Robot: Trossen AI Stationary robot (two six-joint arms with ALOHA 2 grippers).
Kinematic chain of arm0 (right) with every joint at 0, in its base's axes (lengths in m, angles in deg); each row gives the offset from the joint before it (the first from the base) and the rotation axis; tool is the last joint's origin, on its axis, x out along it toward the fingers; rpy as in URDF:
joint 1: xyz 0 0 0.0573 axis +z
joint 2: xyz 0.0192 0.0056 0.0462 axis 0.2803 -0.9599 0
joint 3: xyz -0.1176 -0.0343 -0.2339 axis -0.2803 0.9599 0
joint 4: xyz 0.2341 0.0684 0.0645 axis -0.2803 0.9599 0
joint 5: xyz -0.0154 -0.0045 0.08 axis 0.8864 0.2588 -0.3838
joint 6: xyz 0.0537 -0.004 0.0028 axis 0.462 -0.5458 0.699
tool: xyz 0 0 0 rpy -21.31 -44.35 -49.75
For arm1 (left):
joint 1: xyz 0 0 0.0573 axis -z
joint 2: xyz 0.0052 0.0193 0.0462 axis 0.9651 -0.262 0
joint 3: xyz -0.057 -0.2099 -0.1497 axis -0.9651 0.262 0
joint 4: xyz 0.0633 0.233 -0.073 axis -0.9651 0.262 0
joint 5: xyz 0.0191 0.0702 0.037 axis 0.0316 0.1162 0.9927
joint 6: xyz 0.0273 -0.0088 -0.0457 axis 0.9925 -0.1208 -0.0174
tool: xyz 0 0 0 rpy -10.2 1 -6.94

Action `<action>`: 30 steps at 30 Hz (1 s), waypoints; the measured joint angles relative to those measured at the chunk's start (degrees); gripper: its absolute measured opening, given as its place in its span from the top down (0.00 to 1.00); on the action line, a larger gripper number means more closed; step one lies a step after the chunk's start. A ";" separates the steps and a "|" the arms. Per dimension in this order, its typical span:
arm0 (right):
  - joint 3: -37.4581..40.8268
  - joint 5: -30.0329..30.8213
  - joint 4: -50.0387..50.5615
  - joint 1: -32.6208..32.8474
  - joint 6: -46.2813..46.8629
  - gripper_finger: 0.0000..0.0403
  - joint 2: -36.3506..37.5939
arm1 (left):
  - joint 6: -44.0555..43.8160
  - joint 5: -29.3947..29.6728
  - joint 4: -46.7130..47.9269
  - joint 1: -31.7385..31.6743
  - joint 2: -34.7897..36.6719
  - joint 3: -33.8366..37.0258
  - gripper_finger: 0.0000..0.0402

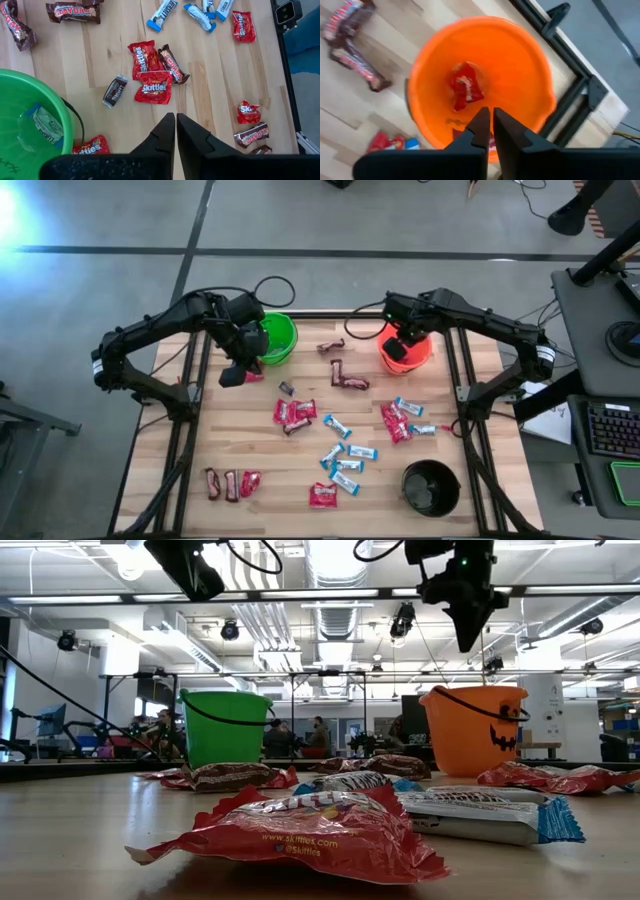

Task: Sort candy
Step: Put the brown candy into the black bucket

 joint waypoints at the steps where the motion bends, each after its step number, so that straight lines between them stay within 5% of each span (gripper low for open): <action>1: -0.02 -0.71 -0.64 0.00 -0.29 0.97 0.00 | 0.00 0.00 0.00 0.00 0.00 0.00 1.00; 13: 0.00 -16.07 -10.19 0.45 -5.88 0.98 -0.12 | -1.55 -0.01 0.04 0.00 0.00 0.00 1.00; 30: 0.04 -22.92 -13.64 2.26 -15.89 0.98 -2.58 | -3.32 0.46 -0.22 0.00 -0.02 0.00 1.00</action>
